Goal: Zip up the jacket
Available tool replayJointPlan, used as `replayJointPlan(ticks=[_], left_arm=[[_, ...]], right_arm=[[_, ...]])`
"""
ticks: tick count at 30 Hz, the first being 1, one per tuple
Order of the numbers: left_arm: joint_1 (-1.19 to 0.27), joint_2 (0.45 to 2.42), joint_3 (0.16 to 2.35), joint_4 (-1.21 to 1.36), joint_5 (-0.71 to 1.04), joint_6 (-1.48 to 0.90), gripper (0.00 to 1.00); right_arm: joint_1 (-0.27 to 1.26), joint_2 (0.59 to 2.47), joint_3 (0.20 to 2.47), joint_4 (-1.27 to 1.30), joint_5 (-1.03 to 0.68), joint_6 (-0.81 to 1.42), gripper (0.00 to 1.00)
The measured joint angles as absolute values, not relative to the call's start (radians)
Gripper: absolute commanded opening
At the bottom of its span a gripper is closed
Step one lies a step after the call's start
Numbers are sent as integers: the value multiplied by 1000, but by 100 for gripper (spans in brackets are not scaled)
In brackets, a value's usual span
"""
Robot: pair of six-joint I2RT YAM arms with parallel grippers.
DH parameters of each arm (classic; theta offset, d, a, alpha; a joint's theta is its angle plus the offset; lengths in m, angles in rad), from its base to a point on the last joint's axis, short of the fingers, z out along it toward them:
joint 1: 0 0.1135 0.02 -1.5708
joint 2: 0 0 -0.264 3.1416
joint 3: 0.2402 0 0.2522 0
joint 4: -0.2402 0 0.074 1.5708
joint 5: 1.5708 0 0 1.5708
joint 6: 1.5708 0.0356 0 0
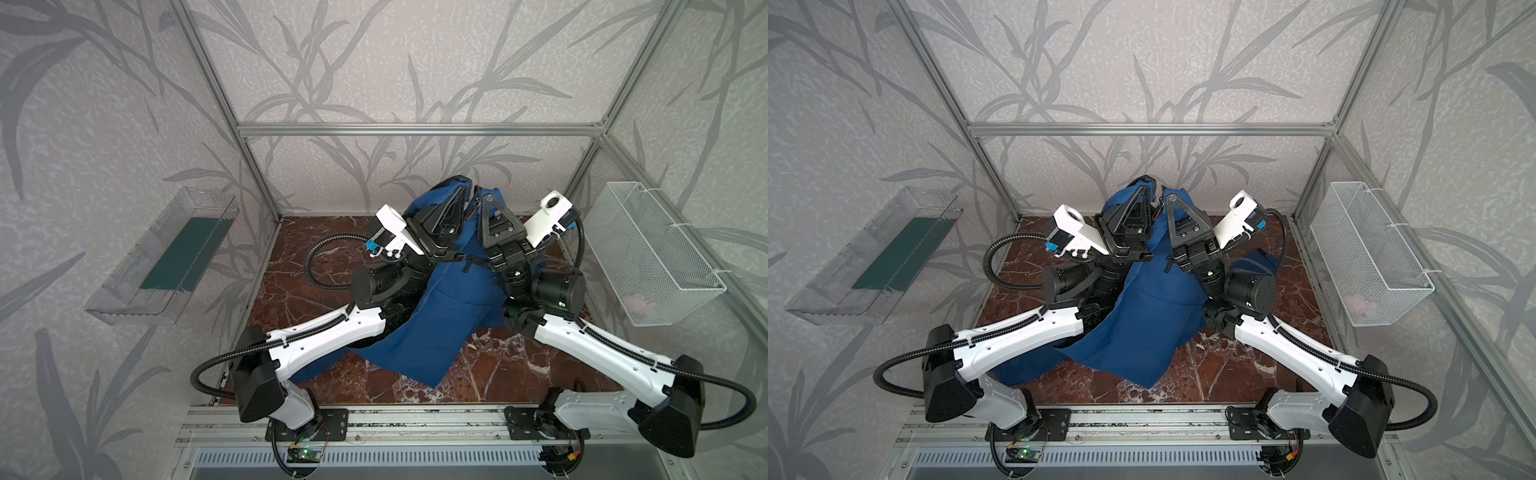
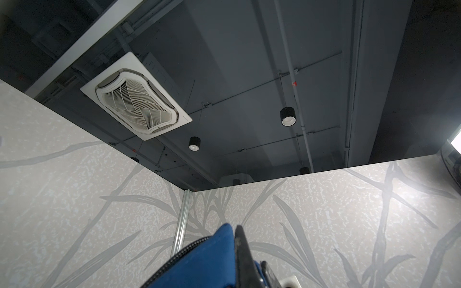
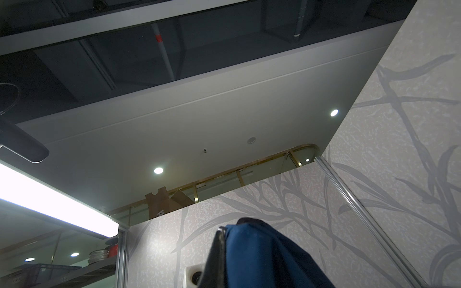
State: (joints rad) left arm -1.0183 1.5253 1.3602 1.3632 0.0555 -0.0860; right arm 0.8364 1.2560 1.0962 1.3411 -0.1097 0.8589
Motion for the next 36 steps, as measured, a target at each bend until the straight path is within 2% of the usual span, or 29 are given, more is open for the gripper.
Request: replayJointPlan(ticks=[29,36], left_arm=[[-1023,1525,1356,1363,25,-9,0],[-1054,1526,1356,1351,5,127,0]], right_arm=[[843,1275,1089,1343,-98,886,0],[859,1272,1061,1351,-62,867,0]])
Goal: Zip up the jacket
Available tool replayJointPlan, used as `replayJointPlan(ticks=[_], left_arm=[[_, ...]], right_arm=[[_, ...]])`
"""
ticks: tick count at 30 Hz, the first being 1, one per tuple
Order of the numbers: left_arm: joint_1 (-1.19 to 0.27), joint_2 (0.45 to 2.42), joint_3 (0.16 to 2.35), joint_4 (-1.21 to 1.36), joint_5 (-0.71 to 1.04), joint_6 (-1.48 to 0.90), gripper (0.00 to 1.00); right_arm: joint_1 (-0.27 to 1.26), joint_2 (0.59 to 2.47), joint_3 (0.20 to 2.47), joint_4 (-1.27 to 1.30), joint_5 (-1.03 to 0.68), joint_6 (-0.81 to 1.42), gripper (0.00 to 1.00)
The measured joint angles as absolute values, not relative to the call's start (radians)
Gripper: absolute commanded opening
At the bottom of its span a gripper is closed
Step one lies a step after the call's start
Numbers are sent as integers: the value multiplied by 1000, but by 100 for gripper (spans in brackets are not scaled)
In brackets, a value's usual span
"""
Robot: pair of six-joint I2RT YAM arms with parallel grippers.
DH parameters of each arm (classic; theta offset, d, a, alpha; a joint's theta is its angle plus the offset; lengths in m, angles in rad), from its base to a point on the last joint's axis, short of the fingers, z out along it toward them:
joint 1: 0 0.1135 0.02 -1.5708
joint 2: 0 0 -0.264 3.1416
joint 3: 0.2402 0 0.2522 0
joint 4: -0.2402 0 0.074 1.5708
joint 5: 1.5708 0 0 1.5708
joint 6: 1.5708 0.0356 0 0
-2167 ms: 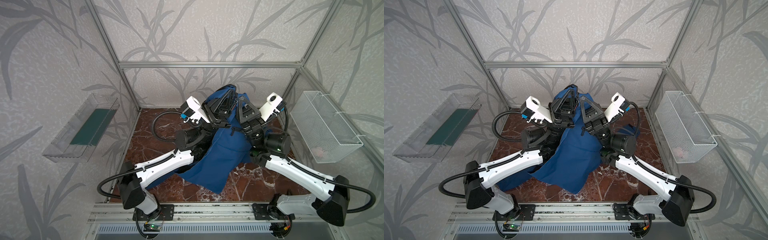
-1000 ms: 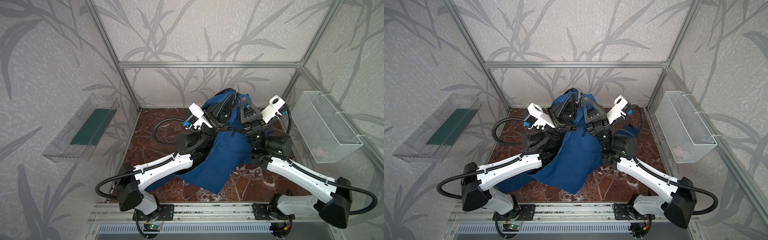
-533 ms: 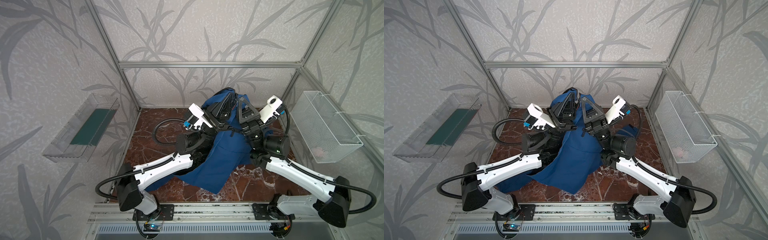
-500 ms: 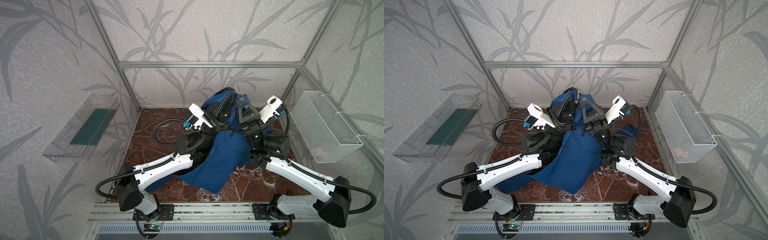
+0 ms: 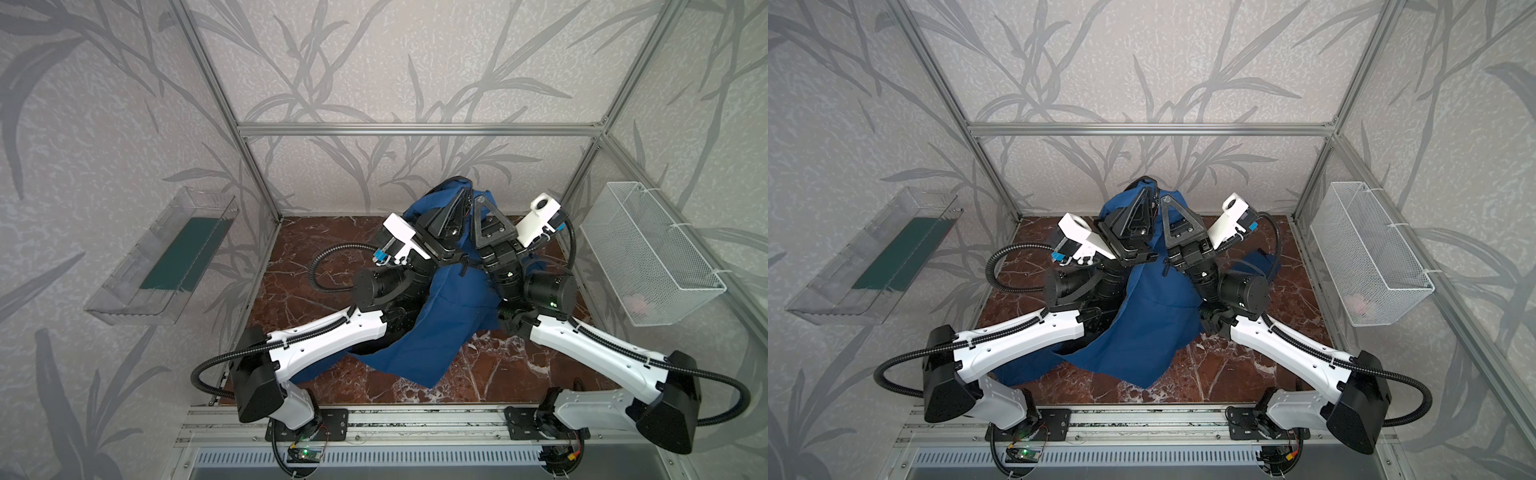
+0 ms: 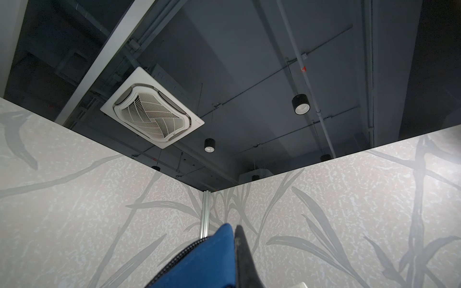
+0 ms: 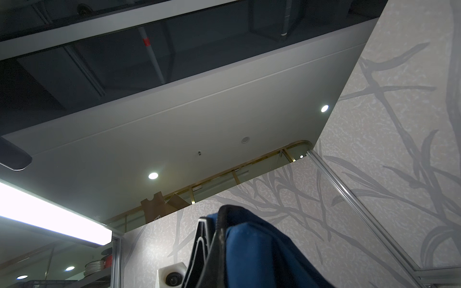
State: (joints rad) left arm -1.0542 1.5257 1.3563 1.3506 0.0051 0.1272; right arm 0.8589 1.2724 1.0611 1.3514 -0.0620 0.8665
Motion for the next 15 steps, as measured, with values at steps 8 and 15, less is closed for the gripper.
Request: replayJointPlan(ticks=[8,15], left_arm=[[-1091,1534,1359,1309,-31,370,0],[-1091,1535,1359,1286,-51,435,0]], right_arm=[[869,1228,1002,1329,7,807,0],[871,1182,976,1306,27,762,0]])
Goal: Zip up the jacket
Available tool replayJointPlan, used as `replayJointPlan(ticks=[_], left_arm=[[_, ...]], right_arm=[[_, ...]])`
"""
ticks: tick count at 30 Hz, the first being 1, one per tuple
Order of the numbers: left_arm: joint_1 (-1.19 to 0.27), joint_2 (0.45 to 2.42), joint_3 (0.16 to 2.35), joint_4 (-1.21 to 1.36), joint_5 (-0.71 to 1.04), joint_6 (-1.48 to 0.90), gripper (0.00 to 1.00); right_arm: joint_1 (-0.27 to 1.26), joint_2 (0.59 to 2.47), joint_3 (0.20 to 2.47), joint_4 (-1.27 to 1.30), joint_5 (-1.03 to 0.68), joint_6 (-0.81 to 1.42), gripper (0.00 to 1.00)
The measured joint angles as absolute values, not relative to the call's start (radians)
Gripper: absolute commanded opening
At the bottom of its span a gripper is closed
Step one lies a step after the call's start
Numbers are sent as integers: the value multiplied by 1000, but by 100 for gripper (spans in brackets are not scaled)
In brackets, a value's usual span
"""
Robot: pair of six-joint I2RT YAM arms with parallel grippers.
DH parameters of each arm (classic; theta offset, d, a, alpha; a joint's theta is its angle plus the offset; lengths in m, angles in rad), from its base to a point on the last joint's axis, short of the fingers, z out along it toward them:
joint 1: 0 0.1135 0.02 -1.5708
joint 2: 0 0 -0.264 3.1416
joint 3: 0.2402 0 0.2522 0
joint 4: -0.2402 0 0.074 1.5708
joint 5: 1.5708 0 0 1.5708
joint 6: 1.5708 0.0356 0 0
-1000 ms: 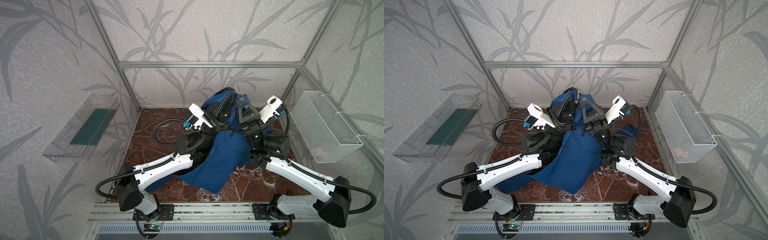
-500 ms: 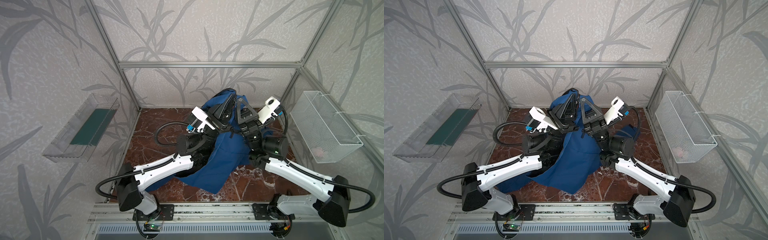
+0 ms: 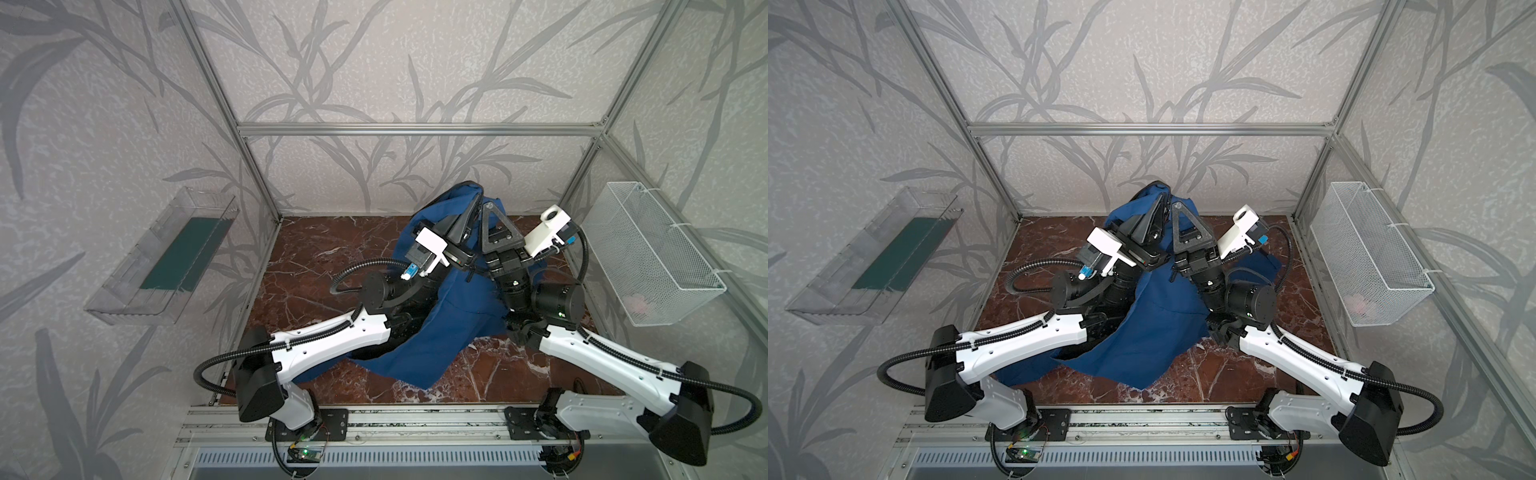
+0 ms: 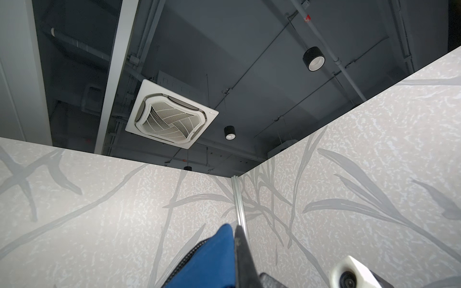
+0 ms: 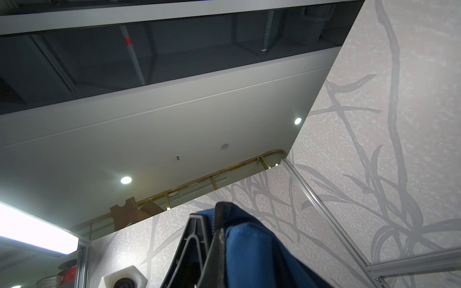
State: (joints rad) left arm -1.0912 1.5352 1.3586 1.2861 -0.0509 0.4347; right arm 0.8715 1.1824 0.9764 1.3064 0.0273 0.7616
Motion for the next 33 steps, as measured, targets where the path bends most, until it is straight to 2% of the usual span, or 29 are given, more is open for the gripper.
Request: replayJointPlan(ticks=[11,13,15,17,19,23,29,31,33], left_arm=[[-1091,1528,1359,1245,-108,405,0],[-1092,1497,1366,1110,-242,353,0],[-1074,1459,1436,813,-396,235,0],[-971,1408,1549,401,-442,31,0],[-798,1361,1621,75,-411,-149,0],[-442,1281,1646,-440,-304,-405,0],[-96,1282,1642,-876,95,-528,0],[-25,1312,1647,-952,162,-525,0],[22,1388,1710,-1013,216,-525,0]], right_arm=[[872,1144,950,1277,37,735,0],[872,1115,935,1239,53,716,0],[872,1070,922,1171,76,688,0],[868,1002,895,1089,110,649,0],[855,941,860,1033,141,626,0],[825,864,783,946,228,611,0],[821,870,791,694,334,622,0],[801,891,806,612,371,668,0],[714,941,844,535,344,746,0]])
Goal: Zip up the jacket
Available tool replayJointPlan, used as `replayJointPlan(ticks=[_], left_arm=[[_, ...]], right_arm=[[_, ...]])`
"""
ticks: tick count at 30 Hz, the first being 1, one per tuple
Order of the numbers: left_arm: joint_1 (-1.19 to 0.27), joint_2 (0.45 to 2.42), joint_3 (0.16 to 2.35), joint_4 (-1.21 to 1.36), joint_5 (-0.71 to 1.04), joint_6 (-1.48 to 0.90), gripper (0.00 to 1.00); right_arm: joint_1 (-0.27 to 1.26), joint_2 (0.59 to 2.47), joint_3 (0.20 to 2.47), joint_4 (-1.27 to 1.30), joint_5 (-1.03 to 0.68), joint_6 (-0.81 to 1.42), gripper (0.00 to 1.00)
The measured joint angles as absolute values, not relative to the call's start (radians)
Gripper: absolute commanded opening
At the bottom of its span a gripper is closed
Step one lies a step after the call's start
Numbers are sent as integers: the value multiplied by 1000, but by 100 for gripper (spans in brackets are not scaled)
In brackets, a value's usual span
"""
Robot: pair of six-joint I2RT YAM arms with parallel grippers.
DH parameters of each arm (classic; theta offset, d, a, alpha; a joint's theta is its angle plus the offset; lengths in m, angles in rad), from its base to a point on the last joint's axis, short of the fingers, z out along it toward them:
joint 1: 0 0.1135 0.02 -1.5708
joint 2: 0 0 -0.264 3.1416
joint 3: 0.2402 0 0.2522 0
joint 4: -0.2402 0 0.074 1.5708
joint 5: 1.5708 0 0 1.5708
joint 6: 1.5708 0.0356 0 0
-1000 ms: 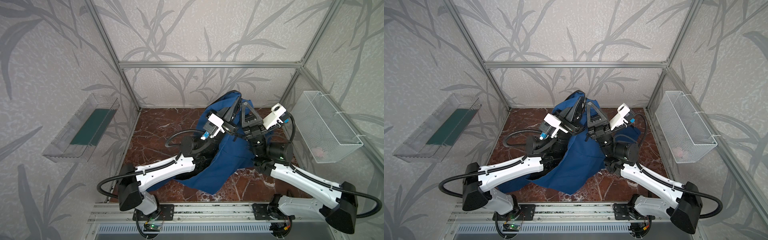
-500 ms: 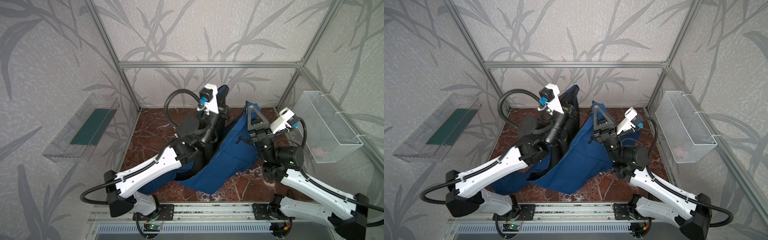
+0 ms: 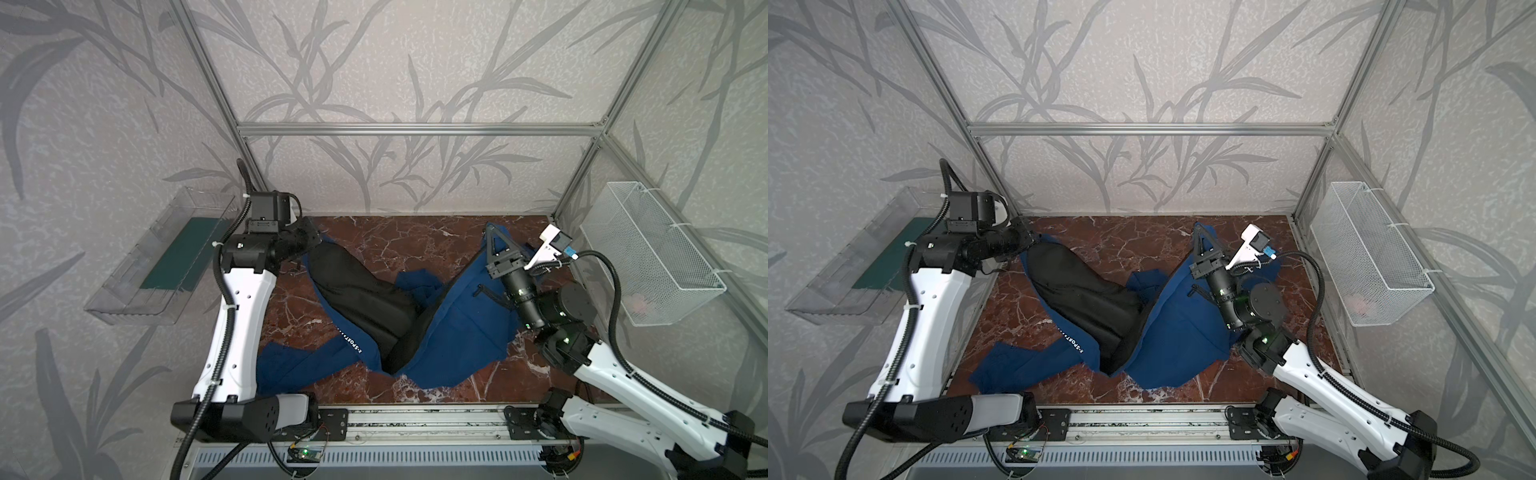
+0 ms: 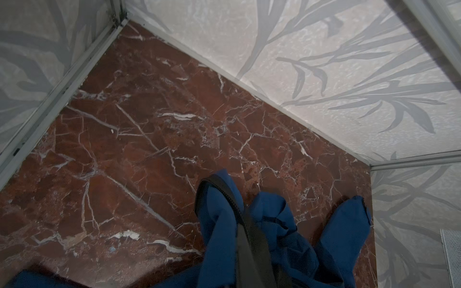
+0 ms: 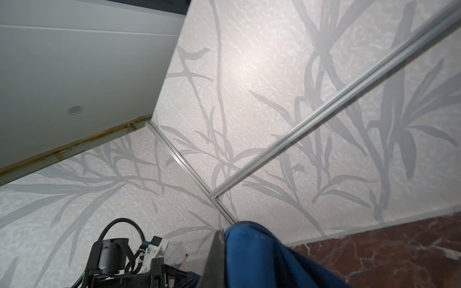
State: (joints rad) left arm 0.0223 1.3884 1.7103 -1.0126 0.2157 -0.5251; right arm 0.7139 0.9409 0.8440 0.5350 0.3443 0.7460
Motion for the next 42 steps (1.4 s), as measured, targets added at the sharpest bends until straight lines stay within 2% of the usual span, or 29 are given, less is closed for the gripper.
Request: replayJointPlan(ticks=[2,4,8,9,11,14,17,21,23,25,27,32,35,38,42], left_arm=[[44,1547,1905,-1058,275,-535,0],[47,1757,2218,-1058,348,-562,0],[51,2172,2878,-924,482,-702,0],[56,2204,2922,-855,501,-742,0],[73,2167,2851,-706,519,-794,0],[99,1942,2507,-442,475,-806,0],[130,1828,2489,-338,401,-759,0],[184,1789,2672,-187,364,-770,0],[204,1749,2692,-138,380,-798,0],[207,1693,2634,-120,425,-825,0],[184,1616,2502,-133,485,-834,0],[18,1334,1864,-213,514,-761,0],[-134,1279,1581,-363,490,-706,0],[-280,1281,1384,-550,457,-676,0],[-414,1256,1185,-804,373,-673,0]], right_arm=[[598,1044,955,445,279,817,0],[517,1168,1111,386,192,857,0],[463,1434,1580,255,-41,899,0],[461,1491,1705,221,-95,907,0],[464,1616,1994,178,-221,929,0],[487,1827,2471,174,-411,972,0],[522,2048,2956,194,-527,1018,0],[525,2057,3099,87,-675,1047,0],[580,2001,3110,-176,-644,892,0],[682,1920,3045,-418,-550,748,0],[756,1768,2817,-563,-499,662,0],[675,1183,1790,-476,-226,711,0],[597,951,1377,-484,-97,808,0],[573,792,1092,-514,31,911,0],[567,647,887,-529,117,1028,0]])
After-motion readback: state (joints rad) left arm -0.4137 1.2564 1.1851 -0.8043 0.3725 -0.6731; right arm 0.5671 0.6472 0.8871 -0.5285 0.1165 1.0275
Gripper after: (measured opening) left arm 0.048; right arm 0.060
